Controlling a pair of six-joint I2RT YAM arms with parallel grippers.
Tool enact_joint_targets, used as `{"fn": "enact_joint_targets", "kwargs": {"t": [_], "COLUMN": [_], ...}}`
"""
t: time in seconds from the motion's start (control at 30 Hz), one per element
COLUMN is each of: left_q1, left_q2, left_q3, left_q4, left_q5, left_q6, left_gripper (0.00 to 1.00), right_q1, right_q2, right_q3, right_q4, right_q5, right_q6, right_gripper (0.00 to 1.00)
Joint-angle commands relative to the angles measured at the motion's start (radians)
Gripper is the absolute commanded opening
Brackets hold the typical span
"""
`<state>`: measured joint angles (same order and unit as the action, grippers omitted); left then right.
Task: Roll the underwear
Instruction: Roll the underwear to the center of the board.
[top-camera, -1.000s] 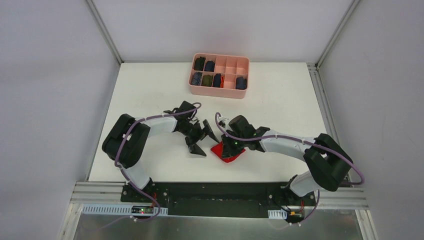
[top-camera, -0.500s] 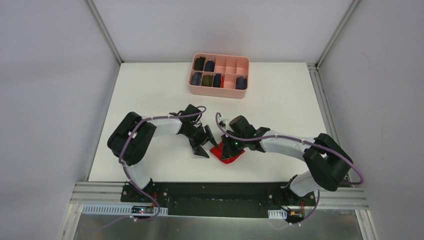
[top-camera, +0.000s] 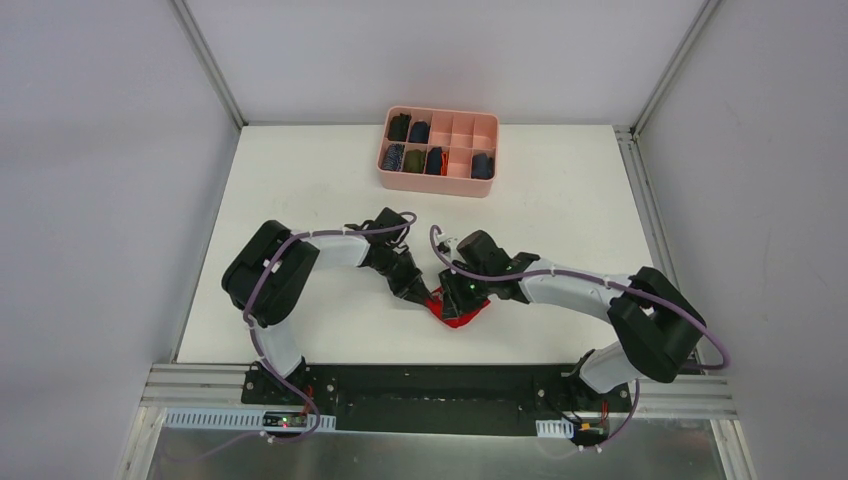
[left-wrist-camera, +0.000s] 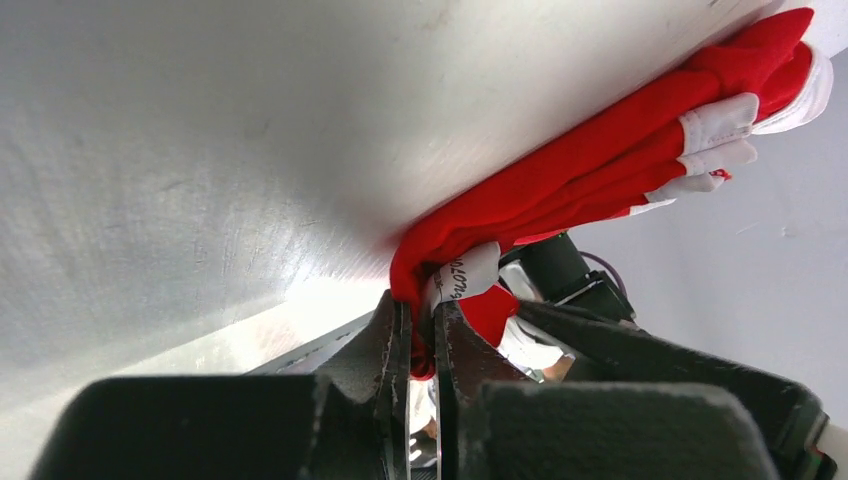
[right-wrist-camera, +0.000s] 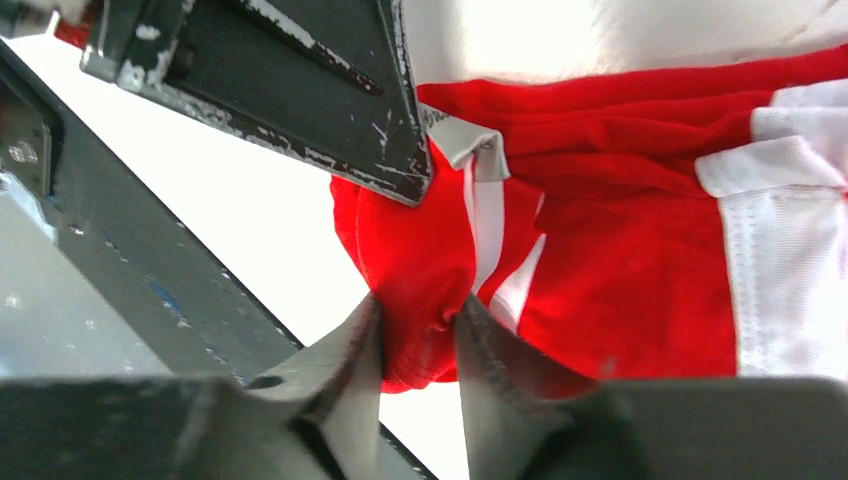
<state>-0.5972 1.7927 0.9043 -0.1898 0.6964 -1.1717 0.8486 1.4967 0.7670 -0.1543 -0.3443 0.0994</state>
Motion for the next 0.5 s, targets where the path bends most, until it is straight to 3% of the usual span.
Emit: {"fn": "enact_joint_targets", "kwargs": {"t": [0.0,0.17,0.27,0.47], "left_q1": [-0.006,-0.006,-0.006,-0.006], "left_q2": [0.005,0.006,0.019,0.032], "left_q3": [0.028,0.046,0.052,0.059], "left_q4": [-0.076,-0.106,-0.106,-0.106], "left_q5": [-0.041,-0.007,0.004,0.003], "left_q6": [-0.008,-0.016,-0.022,-0.023], "left_gripper": [0.00,0.00,0.00,0.00], "right_q1": [0.008,0.095,0.184,0.304], "right_q2": [-0.065,-0.147,-0.138,-0.058], "right_q3": [0.051,0.056,0.072,0.137], "right_q4": [-0.108,-0.133,-0.148,-0.155], "right_q5": [0.098,0.318,0.492,0.593], "right_q6": [-0.041,-0.129,-0.197,-0.273], "right_gripper": [0.39,0.53,0.54,0.54]}}
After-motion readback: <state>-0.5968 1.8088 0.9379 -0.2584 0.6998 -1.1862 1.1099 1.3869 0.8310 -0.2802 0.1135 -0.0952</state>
